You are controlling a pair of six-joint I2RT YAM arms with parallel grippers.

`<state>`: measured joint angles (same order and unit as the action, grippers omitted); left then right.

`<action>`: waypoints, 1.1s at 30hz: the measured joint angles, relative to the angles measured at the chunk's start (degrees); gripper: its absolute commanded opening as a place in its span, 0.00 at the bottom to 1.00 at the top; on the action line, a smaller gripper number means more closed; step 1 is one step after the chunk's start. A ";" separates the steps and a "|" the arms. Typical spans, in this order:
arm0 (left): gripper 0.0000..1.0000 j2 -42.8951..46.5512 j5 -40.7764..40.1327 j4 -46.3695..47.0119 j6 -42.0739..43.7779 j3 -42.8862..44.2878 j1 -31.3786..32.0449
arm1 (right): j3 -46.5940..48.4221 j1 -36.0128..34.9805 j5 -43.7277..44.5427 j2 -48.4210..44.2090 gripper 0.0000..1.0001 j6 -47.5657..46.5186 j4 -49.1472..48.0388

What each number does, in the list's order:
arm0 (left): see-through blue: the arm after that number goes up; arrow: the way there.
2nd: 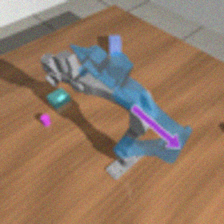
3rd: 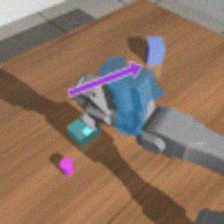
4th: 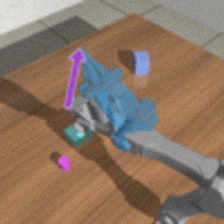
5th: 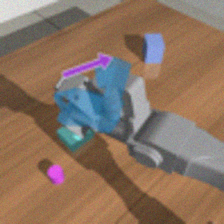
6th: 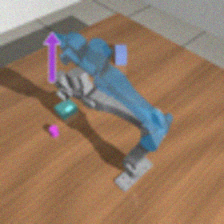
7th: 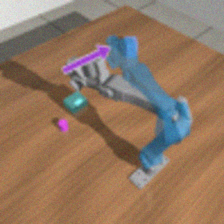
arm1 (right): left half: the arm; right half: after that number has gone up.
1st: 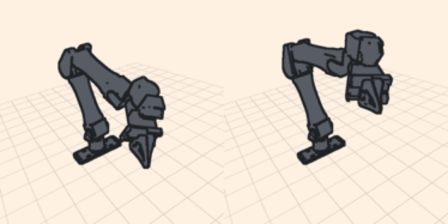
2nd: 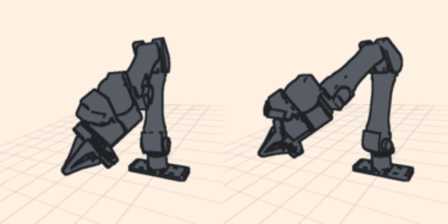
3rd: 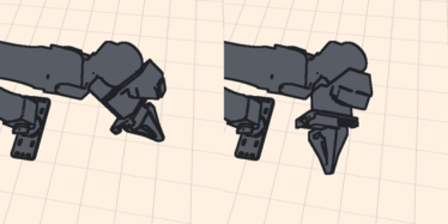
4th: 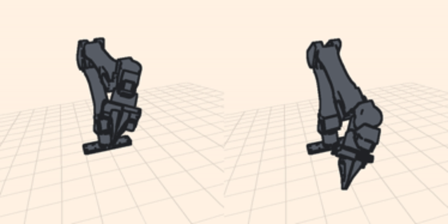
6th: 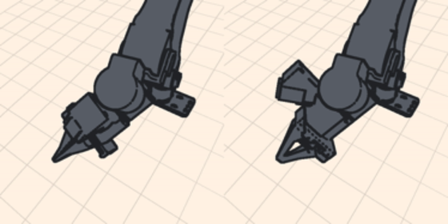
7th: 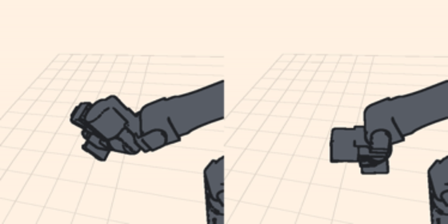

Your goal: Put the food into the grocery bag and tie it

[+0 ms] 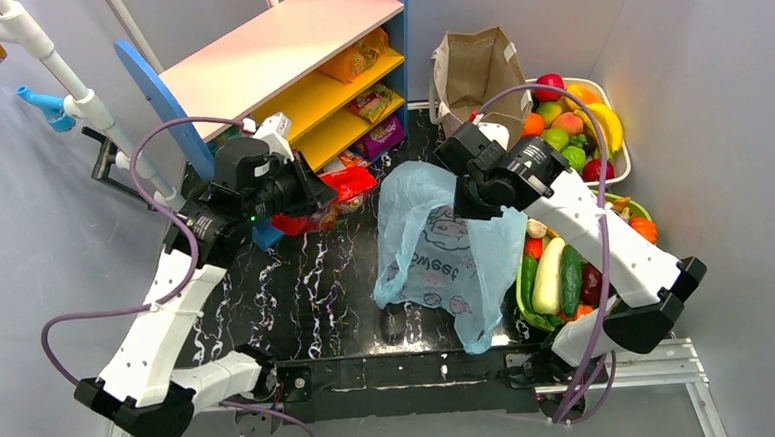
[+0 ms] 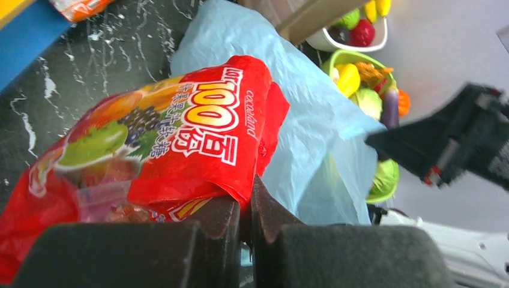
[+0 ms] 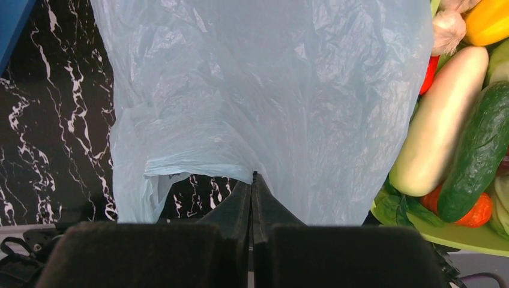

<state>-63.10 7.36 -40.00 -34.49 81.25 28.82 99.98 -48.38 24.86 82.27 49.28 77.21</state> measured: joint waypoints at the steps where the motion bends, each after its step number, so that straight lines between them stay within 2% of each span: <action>1: 0.00 0.35 1.12 -0.36 0.25 0.22 0.00 | 0.86 0.00 0.29 0.71 0.01 0.08 0.28; 7: 0.00 0.48 9.59 -3.07 2.07 3.21 0.02 | 6.56 0.00 1.03 6.05 0.01 0.28 2.48; 12: 0.00 -2.83 19.42 -4.32 3.99 10.70 0.01 | 9.57 0.13 1.02 10.16 0.01 0.15 2.44; 16: 0.00 -4.25 28.67 -3.00 4.09 13.38 0.01 | 11.31 0.59 0.54 12.17 0.01 -0.65 2.40; 22: 0.00 -3.31 42.34 5.52 -0.65 6.69 0.07 | 16.13 1.64 0.06 14.27 0.01 -3.26 2.27; 28: 0.00 -3.16 48.36 16.40 -7.61 -2.13 0.18 | 16.88 2.64 -1.80 14.44 0.01 -5.11 1.94; 33: 0.00 -3.19 50.45 24.97 -11.98 -5.85 0.71 | 16.93 2.97 -3.93 14.44 0.01 -6.03 1.94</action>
<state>-66.29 57.81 -15.03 -46.47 75.40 29.53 116.90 -45.41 20.92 96.71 43.25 79.15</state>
